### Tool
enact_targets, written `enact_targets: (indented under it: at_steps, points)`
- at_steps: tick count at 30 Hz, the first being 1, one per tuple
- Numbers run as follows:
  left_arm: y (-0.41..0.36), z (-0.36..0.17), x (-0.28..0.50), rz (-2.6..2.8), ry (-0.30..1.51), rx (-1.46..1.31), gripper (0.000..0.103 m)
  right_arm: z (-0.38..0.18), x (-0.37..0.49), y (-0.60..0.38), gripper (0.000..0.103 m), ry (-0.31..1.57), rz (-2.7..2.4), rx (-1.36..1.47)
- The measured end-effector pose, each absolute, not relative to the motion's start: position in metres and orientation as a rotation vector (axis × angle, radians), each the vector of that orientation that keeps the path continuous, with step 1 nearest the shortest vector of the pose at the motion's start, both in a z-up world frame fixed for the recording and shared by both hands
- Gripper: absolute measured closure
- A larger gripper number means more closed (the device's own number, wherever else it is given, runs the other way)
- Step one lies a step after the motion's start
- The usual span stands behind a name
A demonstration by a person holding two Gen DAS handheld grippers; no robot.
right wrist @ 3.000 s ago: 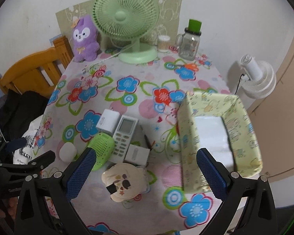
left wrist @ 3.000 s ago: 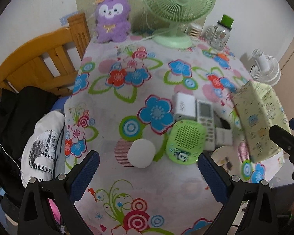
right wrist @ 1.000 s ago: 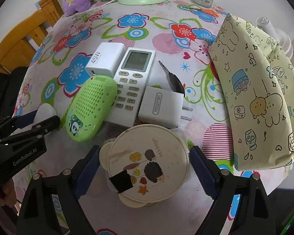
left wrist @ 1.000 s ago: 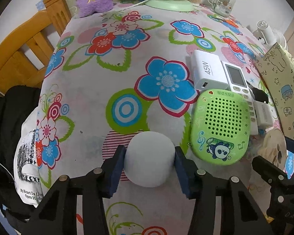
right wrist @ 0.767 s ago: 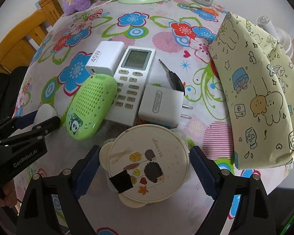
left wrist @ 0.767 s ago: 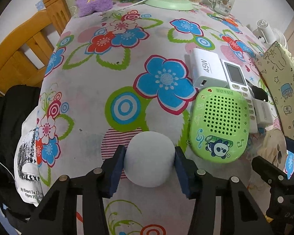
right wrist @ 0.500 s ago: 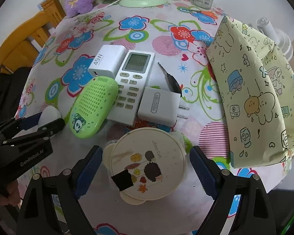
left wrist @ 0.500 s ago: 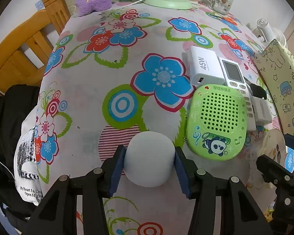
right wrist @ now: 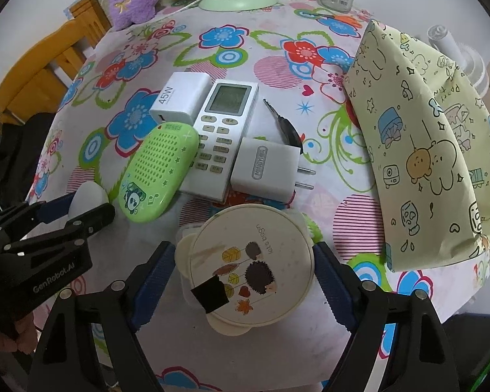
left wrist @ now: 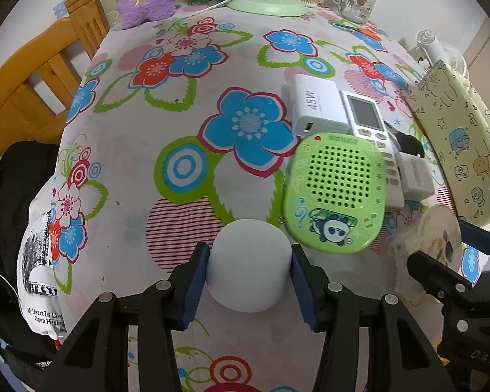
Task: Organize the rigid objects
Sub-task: 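Lift and carry the white ball and round container toward the fabric box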
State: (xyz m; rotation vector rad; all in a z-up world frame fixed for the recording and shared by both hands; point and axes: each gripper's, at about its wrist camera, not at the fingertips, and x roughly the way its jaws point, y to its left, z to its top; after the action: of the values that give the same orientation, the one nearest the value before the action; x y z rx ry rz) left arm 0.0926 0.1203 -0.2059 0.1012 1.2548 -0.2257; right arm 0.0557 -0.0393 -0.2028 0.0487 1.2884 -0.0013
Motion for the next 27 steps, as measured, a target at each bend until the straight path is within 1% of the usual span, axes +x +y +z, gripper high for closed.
enact_targets:
  at_steps: [11, 27]
  points:
    - [0.114, -0.189, 0.090, -0.249, 1.231, 0.091, 0.052, -0.188, 0.059, -0.041, 0.017, 1.258, -0.004, 0.045]
    - [0.099, -0.135, 0.092, -0.292, 1.161, 0.091, 0.052, -0.141, 0.073, -0.049, 0.017, 1.180, -0.024, 0.042]
